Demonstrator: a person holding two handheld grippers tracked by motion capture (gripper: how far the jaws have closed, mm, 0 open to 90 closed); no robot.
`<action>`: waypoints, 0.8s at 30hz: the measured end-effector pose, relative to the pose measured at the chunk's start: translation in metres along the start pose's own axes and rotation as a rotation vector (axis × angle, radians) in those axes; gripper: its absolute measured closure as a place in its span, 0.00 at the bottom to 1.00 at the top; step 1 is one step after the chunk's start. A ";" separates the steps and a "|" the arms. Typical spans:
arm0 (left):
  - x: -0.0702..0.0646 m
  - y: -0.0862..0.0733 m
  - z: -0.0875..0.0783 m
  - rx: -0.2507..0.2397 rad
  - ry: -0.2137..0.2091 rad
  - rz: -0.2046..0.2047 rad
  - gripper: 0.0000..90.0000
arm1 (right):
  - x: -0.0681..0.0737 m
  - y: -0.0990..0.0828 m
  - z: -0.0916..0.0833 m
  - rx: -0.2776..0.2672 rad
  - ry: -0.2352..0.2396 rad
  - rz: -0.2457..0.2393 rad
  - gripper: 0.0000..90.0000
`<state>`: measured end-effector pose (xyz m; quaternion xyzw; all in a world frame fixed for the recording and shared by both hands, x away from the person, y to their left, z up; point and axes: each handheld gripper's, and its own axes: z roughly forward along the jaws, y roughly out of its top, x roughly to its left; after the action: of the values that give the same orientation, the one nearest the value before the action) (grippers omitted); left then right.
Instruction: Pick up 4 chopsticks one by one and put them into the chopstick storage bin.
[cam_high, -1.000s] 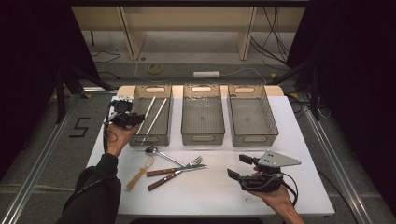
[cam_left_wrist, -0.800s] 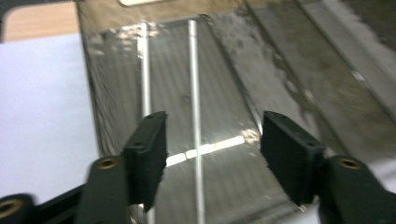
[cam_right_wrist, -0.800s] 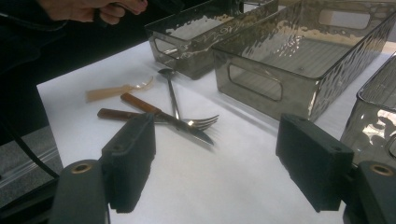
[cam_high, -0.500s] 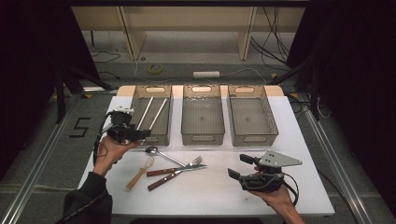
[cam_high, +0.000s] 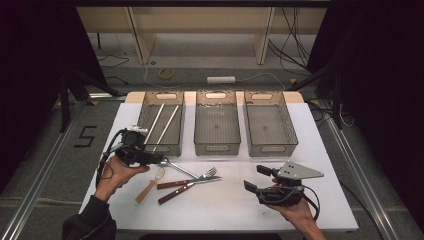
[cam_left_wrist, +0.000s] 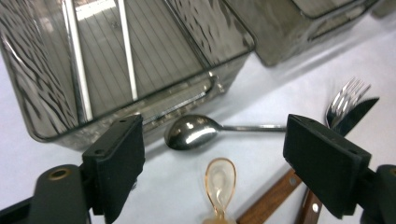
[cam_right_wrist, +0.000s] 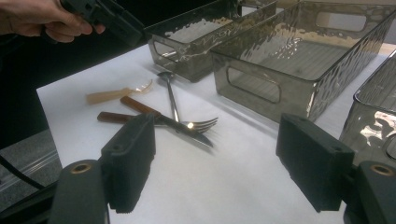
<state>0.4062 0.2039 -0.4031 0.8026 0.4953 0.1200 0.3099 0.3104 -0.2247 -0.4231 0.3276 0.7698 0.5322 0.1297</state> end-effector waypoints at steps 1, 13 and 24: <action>-0.001 -0.001 0.000 0.009 0.001 0.003 0.22 | 0.000 0.000 0.000 0.001 0.000 -0.001 0.32; -0.008 -0.016 0.003 0.097 0.006 0.032 0.21 | -0.001 0.000 0.000 -0.003 0.001 0.003 0.32; -0.011 -0.027 0.009 0.168 0.012 0.033 0.21 | -0.002 -0.002 -0.002 -0.005 0.002 0.003 0.32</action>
<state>0.3856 0.1993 -0.4250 0.8330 0.4924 0.0879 0.2362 0.3099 -0.2280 -0.4239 0.3281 0.7680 0.5348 0.1290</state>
